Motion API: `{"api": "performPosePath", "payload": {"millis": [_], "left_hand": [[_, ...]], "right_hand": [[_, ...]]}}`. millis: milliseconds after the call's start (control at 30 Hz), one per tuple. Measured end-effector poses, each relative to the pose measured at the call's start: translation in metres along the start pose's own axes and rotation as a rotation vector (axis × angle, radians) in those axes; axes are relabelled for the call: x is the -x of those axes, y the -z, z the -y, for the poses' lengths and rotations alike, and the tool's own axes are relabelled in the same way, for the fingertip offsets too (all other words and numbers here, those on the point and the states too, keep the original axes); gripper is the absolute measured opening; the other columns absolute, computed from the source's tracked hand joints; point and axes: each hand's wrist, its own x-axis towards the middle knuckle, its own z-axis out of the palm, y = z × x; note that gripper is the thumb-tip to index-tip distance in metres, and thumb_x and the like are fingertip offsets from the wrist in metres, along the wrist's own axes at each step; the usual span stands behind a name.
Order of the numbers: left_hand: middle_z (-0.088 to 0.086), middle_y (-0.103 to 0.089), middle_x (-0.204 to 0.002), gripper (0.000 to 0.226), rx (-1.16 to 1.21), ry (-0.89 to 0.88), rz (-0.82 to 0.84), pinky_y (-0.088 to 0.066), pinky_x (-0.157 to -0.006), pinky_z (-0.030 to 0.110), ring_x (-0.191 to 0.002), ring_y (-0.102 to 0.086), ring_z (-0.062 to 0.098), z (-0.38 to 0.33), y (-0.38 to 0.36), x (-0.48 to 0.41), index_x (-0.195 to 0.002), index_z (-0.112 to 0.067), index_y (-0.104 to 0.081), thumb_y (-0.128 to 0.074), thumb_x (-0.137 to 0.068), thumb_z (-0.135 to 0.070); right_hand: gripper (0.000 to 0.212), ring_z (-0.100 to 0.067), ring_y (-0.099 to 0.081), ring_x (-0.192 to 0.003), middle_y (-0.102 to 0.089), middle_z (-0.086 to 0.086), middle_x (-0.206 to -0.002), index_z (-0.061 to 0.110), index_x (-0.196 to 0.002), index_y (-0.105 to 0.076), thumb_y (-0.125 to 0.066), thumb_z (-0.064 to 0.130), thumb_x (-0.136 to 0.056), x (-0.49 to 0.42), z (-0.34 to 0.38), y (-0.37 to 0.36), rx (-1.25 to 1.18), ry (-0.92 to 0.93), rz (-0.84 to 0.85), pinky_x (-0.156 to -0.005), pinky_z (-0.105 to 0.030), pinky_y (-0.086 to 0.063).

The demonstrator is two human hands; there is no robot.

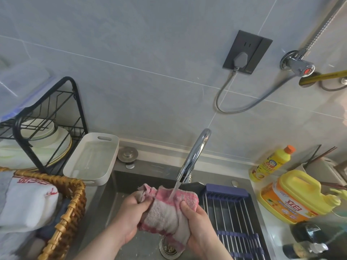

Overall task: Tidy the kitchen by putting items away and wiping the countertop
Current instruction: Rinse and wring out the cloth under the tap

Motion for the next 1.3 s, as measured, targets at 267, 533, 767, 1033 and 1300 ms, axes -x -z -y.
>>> {"api": "performPosePath", "payload": {"millis": [267,533,767,1033,1300], "left_hand": [[0.017,-0.068,-0.082,0.027,-0.022,0.053,0.033,-0.055,-0.072,0.035,-0.078,-0.068,0.028,0.010,-0.019,0.005,-0.081,-0.006,-0.062,-0.081,-0.068,0.008],[0.019,-0.073,-0.086,0.036,-0.093,0.042,-0.070,-0.053,-0.070,0.036,-0.081,-0.071,0.033,0.011,-0.007,0.002,-0.096,-0.001,-0.063,-0.071,-0.068,0.019],[0.023,-0.071,-0.094,0.039,0.000,0.056,-0.062,-0.055,-0.082,0.048,-0.087,-0.069,0.036,0.012,0.006,0.013,-0.096,-0.006,-0.063,-0.074,-0.065,0.014],[0.029,-0.070,-0.096,0.032,0.157,0.016,0.100,-0.051,-0.087,0.062,-0.092,-0.068,0.045,-0.007,-0.002,0.048,-0.087,-0.007,-0.072,-0.071,-0.062,0.013],[0.029,-0.070,-0.098,0.029,0.053,-0.112,0.011,-0.051,-0.091,0.052,-0.097,-0.067,0.044,-0.022,-0.011,0.082,-0.102,0.003,-0.064,-0.061,-0.079,0.019]], "right_hand": [[0.055,-0.037,-0.071,-0.099,-0.073,-0.023,-0.105,0.000,-0.116,-0.068,-0.057,0.049,-0.093,-0.023,-0.005,0.005,0.188,-0.062,-0.164,-0.098,-0.056,-0.050],[0.025,-0.026,-0.065,-0.098,-0.067,-0.011,-0.103,-0.001,-0.123,-0.052,-0.048,0.011,-0.102,-0.046,0.038,0.024,0.307,0.113,-0.270,-0.089,-0.037,-0.053],[0.039,-0.037,-0.059,-0.116,-0.060,-0.022,-0.122,-0.008,-0.139,-0.039,-0.041,-0.001,-0.101,-0.058,0.070,0.018,0.074,0.041,-0.145,-0.095,-0.043,-0.053],[0.059,-0.040,-0.062,-0.117,-0.066,-0.016,-0.128,0.024,-0.135,-0.055,-0.066,0.052,-0.084,-0.003,-0.028,0.043,0.365,-0.155,0.231,-0.104,-0.049,-0.044],[0.032,-0.007,-0.069,-0.081,-0.073,0.003,-0.090,0.026,-0.095,-0.072,-0.083,0.024,-0.065,0.049,-0.001,0.042,1.078,0.409,0.112,-0.075,-0.025,-0.058]]}}
